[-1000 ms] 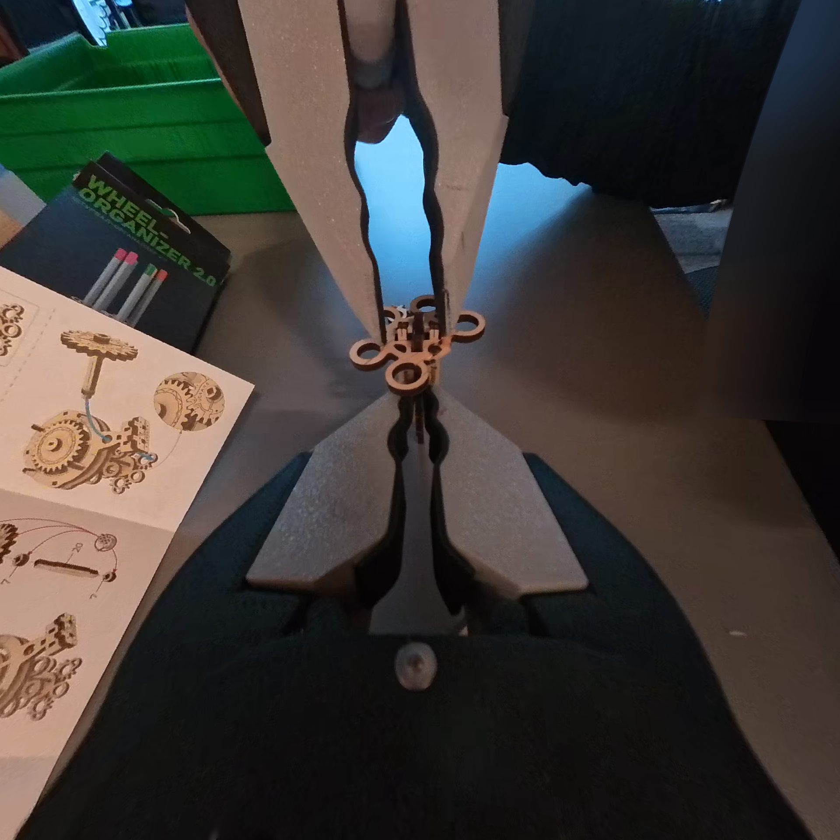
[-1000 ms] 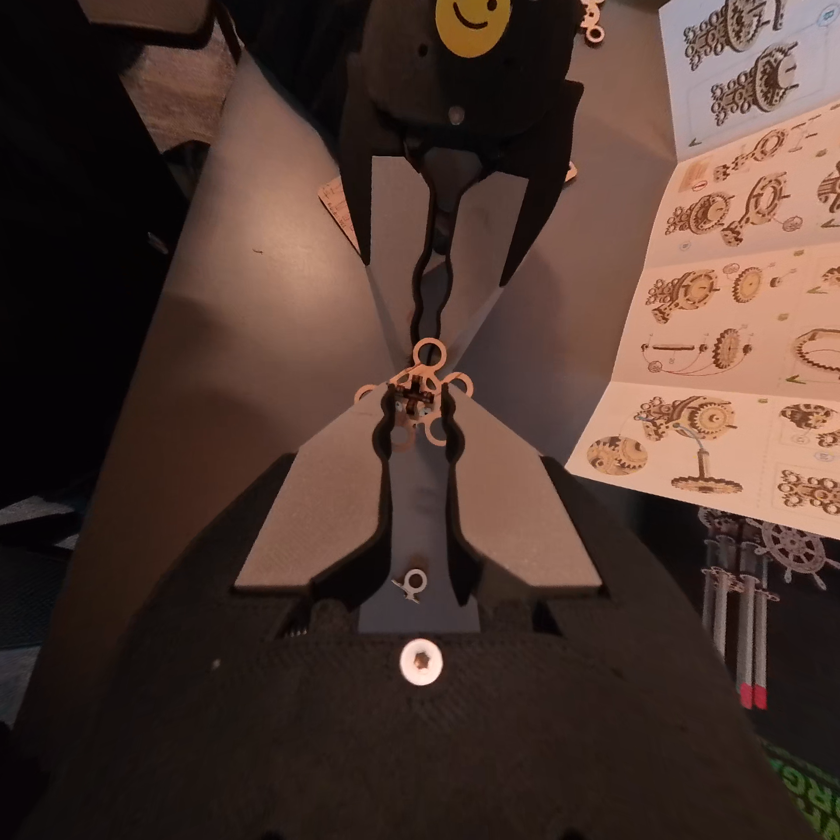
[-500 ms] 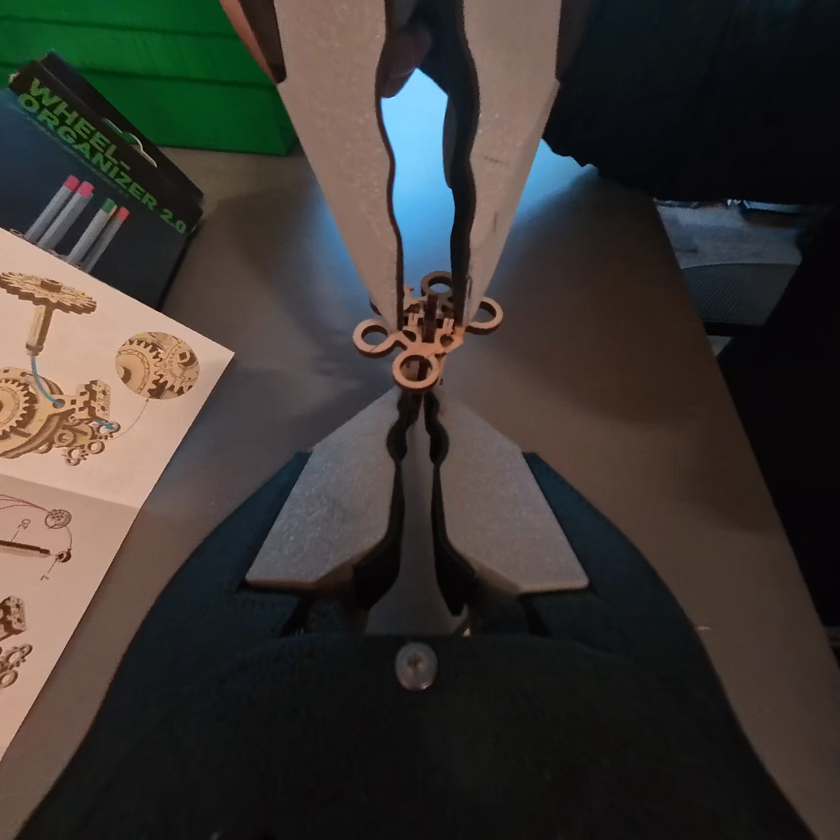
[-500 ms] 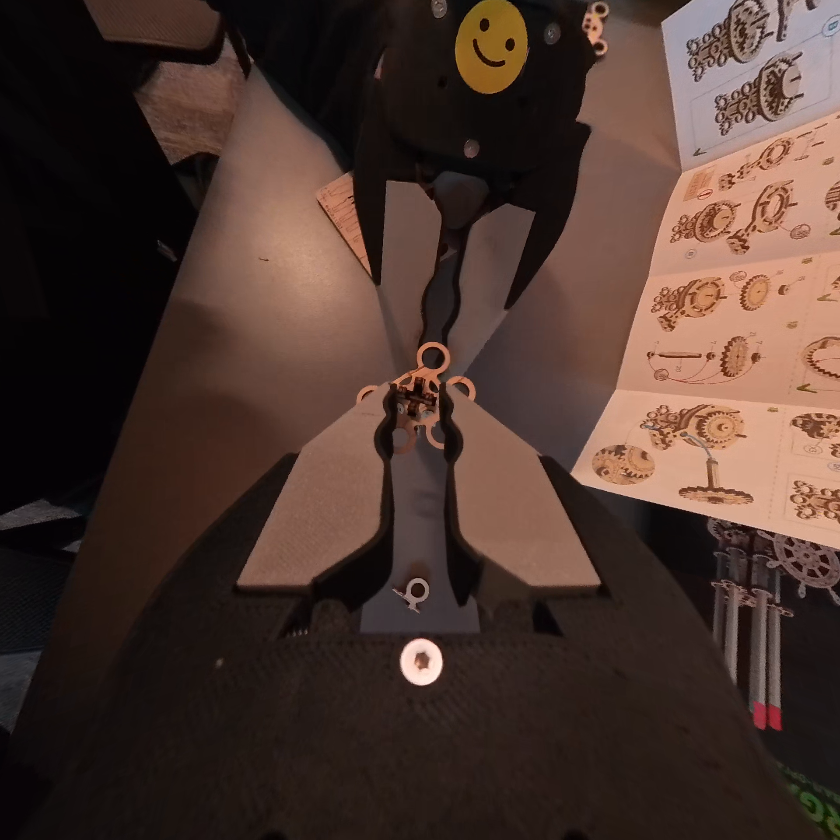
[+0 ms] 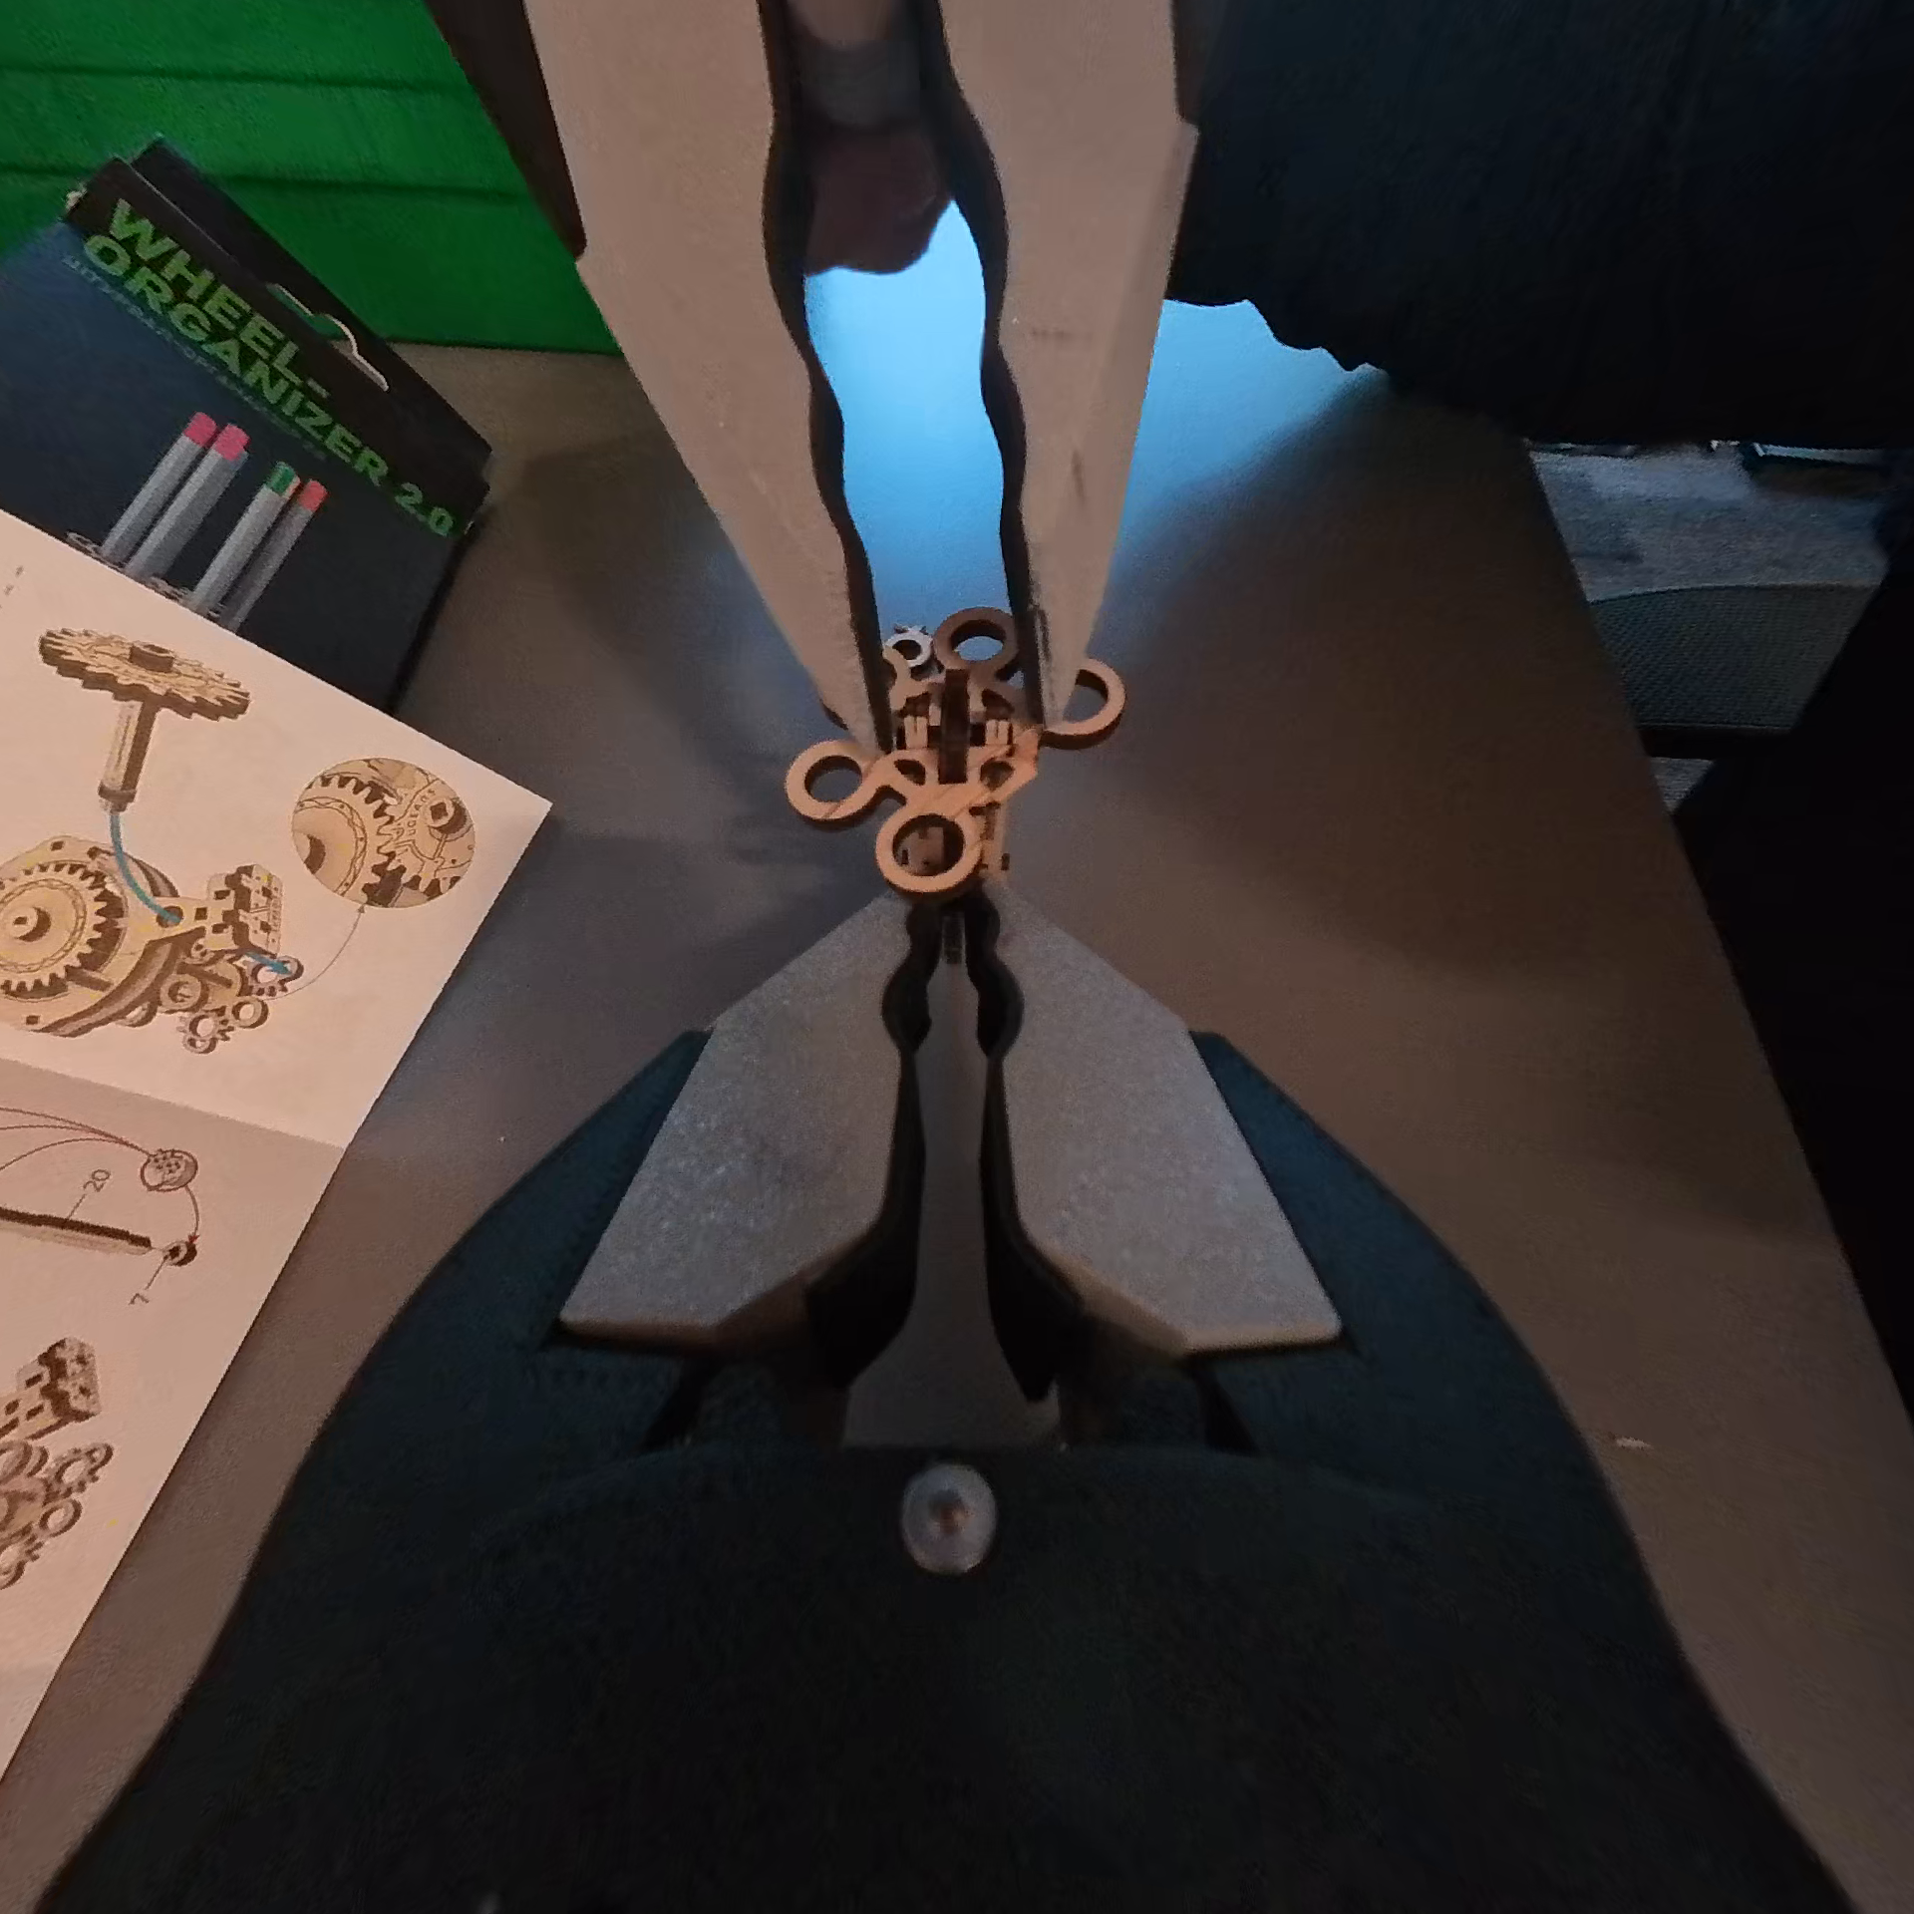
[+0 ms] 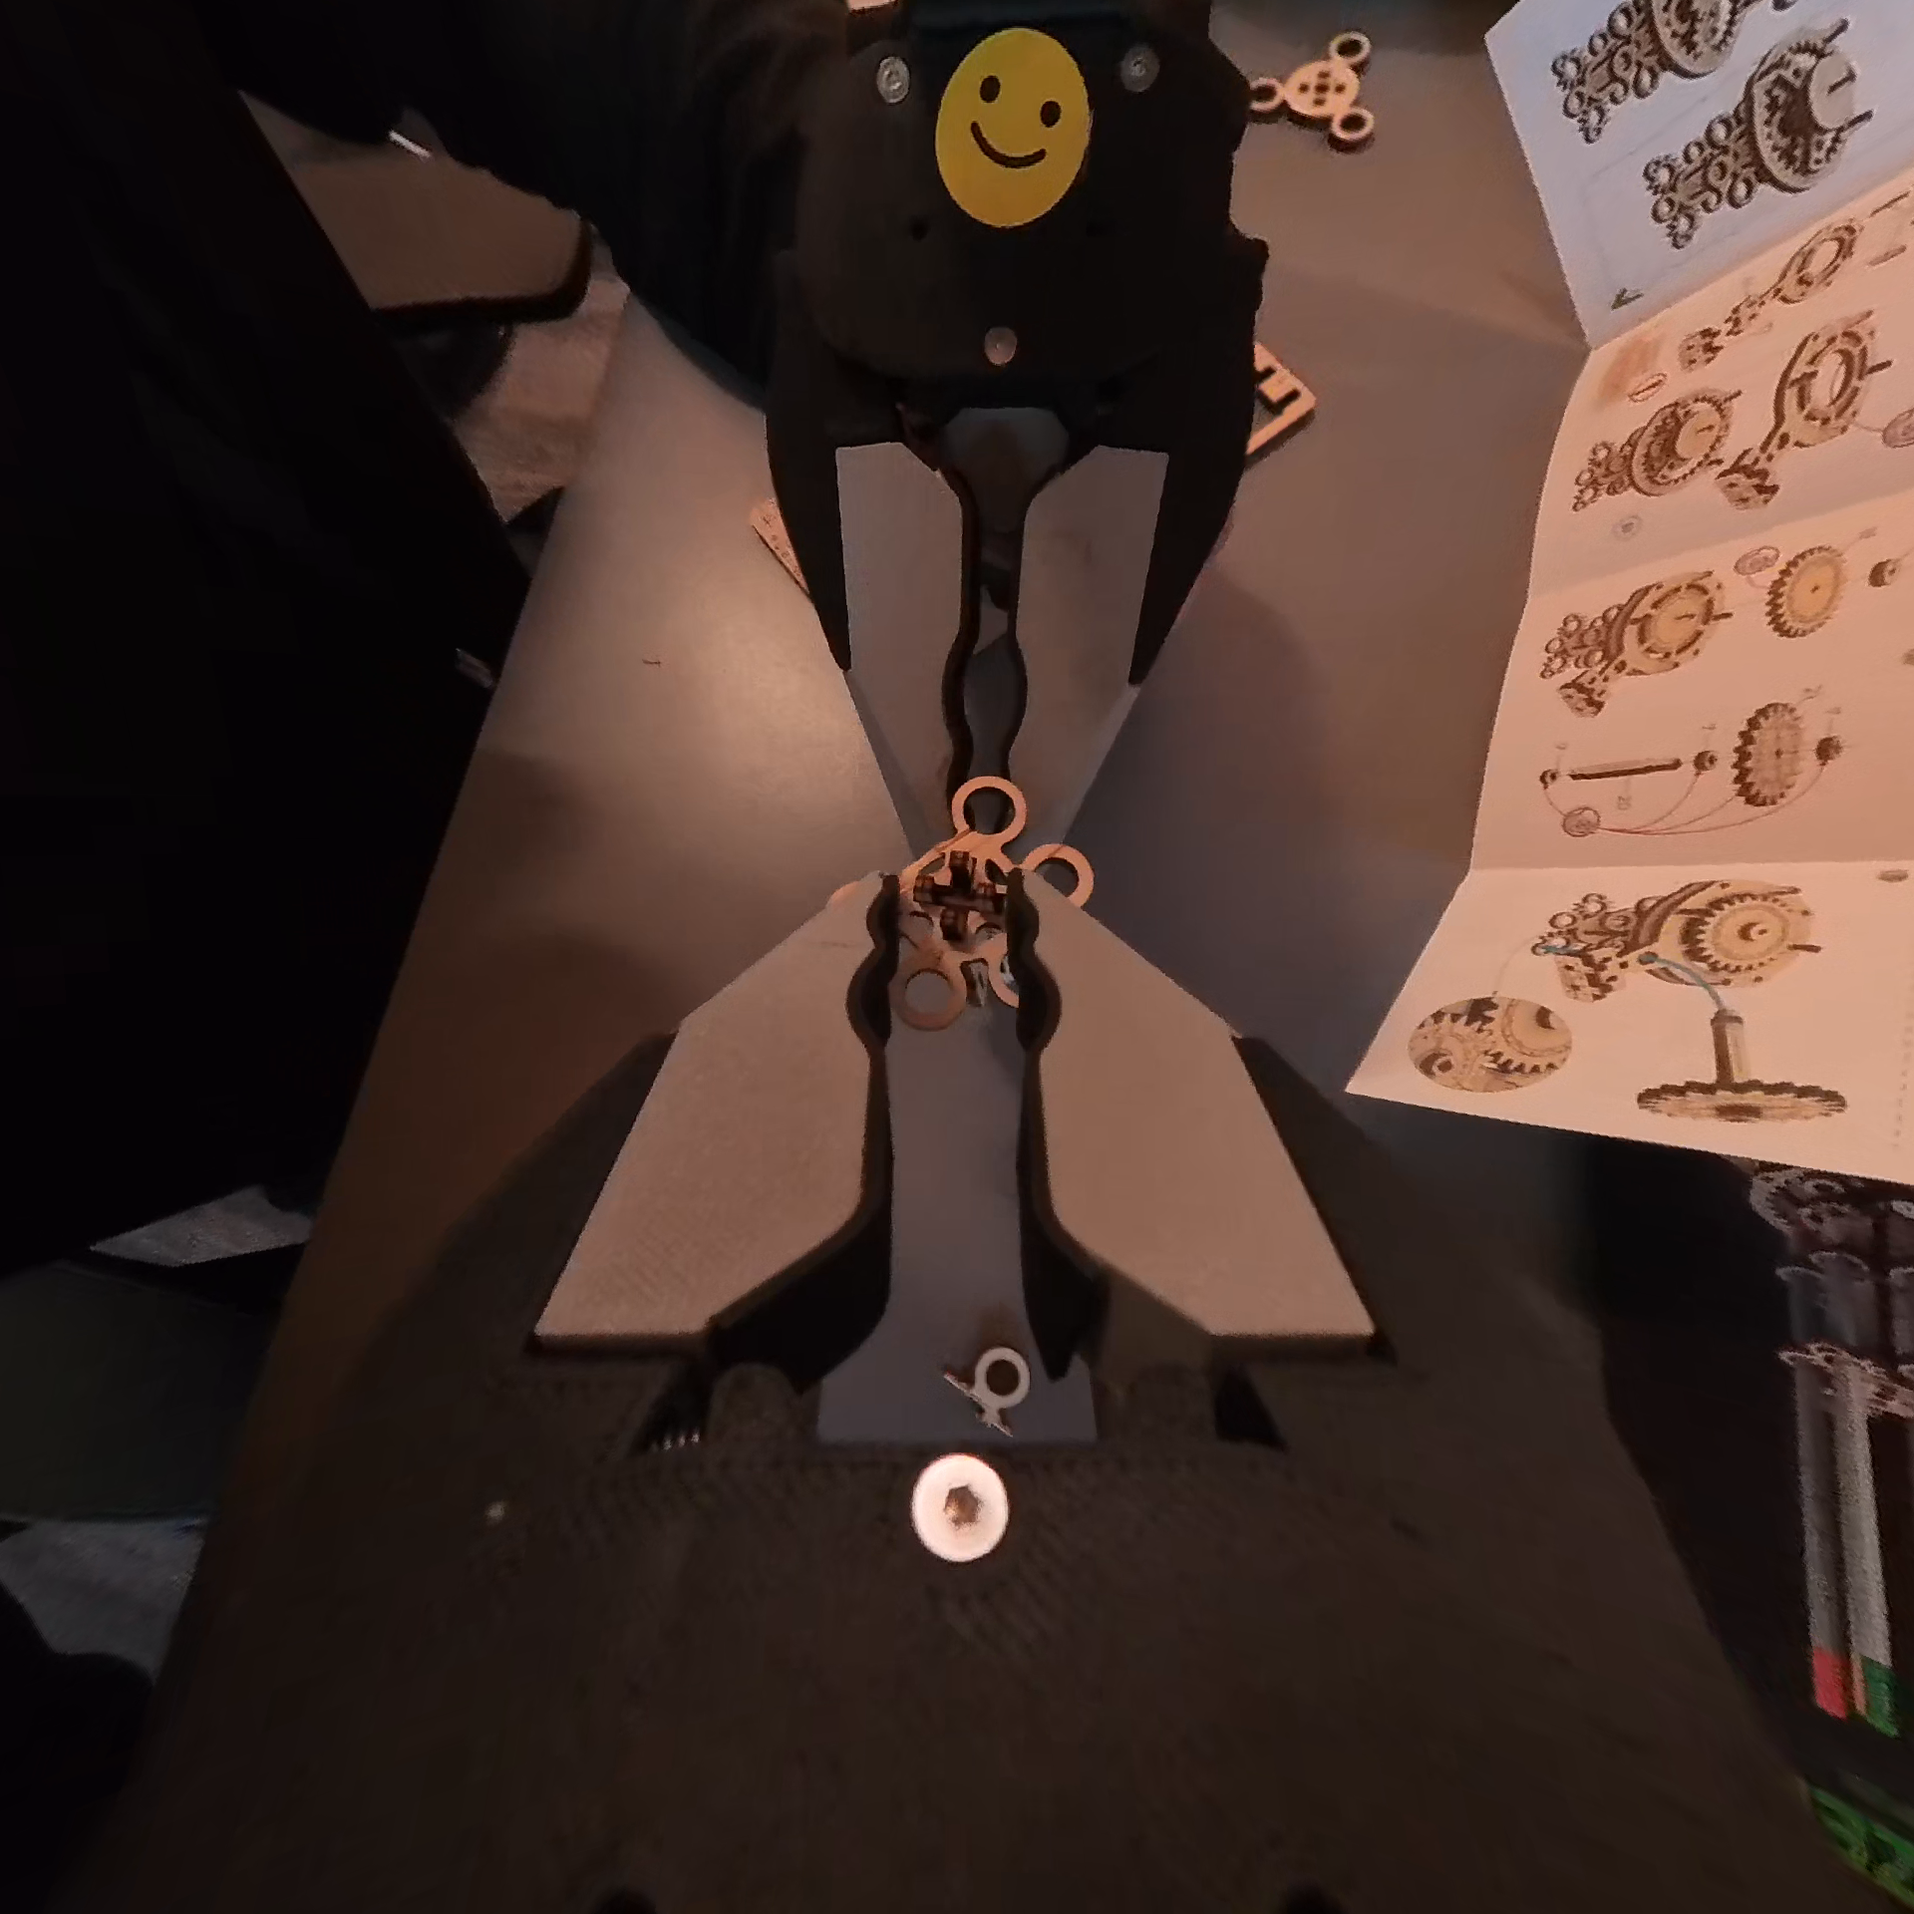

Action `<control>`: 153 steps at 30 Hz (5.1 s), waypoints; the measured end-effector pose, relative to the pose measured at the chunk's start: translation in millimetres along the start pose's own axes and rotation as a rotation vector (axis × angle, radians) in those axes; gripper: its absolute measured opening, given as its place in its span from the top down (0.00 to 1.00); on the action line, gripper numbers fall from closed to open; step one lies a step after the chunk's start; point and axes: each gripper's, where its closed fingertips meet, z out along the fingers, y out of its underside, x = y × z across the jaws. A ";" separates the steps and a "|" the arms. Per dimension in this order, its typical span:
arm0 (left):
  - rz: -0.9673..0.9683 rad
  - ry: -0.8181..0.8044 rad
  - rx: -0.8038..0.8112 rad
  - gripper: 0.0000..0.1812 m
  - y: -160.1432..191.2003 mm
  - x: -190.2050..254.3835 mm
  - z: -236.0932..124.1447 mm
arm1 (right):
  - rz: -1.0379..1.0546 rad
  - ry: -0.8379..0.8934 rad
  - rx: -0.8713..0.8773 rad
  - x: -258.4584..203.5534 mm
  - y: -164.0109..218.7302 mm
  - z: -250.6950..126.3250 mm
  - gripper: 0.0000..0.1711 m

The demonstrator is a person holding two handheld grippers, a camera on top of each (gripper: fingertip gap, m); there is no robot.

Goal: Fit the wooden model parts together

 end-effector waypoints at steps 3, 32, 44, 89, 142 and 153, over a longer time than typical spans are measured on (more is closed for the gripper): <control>0.002 -0.006 0.000 1.00 0.1 -0.5 0.1 | -0.010 -0.002 -0.005 -0.8 0.0 -0.1 0.88; 0.036 -0.053 0.013 0.99 -1.7 -4.7 -1.5 | -0.086 0.085 0.017 3.7 -6.8 -13.3 0.85; 0.060 -0.074 0.012 0.99 -2.5 -5.4 -1.9 | -0.099 0.096 -0.015 2.0 -2.7 -1.3 0.93; -0.014 -0.068 0.067 1.00 -10.0 -6.3 -3.0 | -0.016 0.158 0.227 5.2 -3.3 -12.5 0.88; -0.107 -0.078 0.153 1.00 -18.6 -17.7 -13.8 | 0.138 0.165 0.512 22.4 -10.2 -39.4 0.71; -0.102 -0.097 0.214 1.00 -28.6 -20.5 -20.6 | 0.184 0.101 0.477 19.7 -2.3 -6.2 0.75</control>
